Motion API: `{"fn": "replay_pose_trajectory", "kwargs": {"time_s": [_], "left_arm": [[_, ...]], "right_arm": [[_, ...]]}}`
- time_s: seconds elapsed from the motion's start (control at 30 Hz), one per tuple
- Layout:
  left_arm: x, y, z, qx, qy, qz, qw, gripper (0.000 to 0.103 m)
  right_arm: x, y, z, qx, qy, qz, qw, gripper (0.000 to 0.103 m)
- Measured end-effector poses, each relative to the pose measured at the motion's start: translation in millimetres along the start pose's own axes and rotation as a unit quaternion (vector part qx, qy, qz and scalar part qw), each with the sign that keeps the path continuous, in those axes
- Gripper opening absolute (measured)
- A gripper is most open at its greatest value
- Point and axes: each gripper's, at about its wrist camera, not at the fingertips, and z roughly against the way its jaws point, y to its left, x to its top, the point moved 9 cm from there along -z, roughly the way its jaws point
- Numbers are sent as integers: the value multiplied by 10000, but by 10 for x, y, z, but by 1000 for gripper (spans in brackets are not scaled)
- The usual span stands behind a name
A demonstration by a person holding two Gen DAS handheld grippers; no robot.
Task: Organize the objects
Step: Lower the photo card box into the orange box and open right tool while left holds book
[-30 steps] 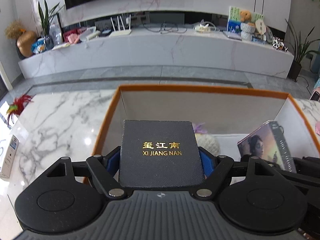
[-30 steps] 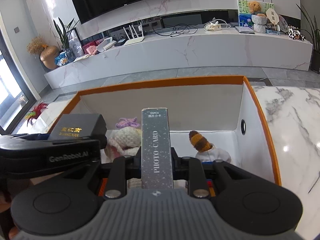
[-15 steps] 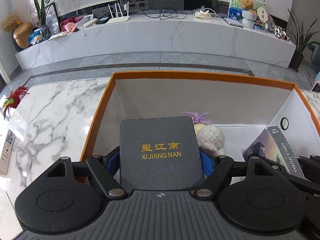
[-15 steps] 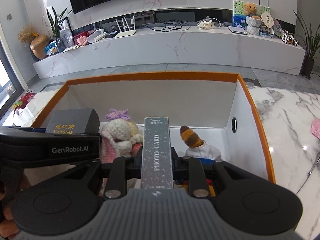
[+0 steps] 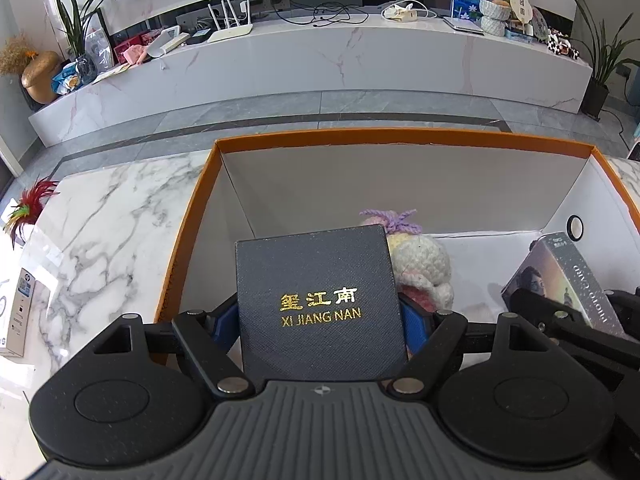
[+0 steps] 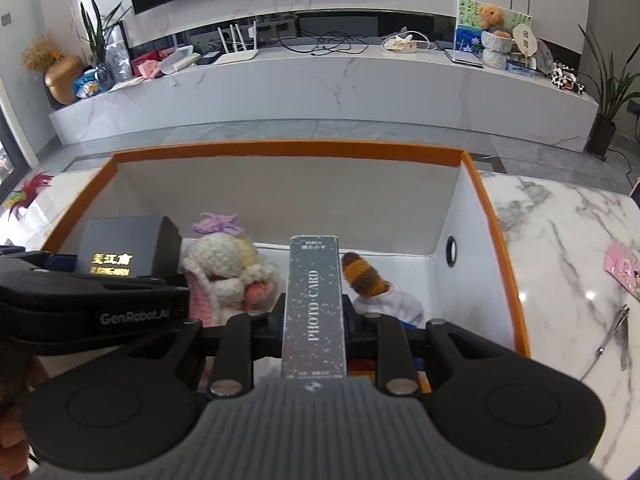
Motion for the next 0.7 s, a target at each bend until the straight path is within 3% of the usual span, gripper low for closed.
{"fn": "replay_pose_trajectory", "kwargs": {"time_s": [0.23,0.7], "left_arm": [[-23,-91,-5,13,45,-291,9996,90],[-71,-100,-87,-113,360,-314,9988,90]], "right_arm": [[-37,-10,-24,24,197,0,9998,25],[-73,15,-75,-59,474,102,9988,25]]}}
